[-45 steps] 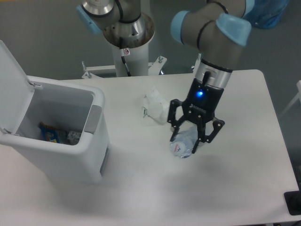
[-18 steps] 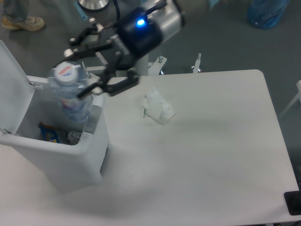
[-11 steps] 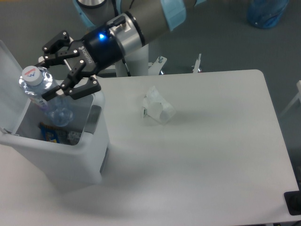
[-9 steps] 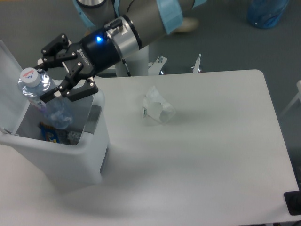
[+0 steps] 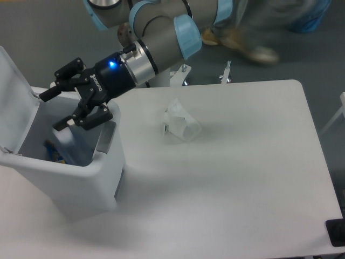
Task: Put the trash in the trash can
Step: 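Move the open gripper back over the white tissue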
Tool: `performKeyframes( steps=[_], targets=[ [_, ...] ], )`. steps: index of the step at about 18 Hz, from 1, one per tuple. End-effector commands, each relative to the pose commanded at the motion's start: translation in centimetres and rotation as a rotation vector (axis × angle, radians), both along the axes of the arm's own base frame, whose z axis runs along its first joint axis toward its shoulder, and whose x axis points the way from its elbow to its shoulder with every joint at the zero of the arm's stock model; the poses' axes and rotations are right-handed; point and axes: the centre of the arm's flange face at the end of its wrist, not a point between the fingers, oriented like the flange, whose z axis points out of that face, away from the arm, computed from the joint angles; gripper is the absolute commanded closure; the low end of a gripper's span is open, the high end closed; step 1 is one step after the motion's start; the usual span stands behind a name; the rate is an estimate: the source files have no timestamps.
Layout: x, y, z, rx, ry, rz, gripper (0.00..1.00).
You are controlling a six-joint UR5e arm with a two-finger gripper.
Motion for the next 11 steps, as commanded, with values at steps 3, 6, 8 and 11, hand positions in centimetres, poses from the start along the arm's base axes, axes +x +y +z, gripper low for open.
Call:
performKeyframes(
  steps=[3, 6, 8, 11],
  targets=[
    [-0.9, -0.3, 0.6, -0.021, -0.027, 0.025, 0.0],
    [-3.8, -2.9, 2.5, -0.032, -0.05, 0.113, 0.0],
    [-5.6, -4.8, 3.7, -0.025, -0.043, 0.168, 0.0],
    [-7.5, -6.3, 2.9, -0.101, 0.013, 0.254, 0.0]
  ],
)
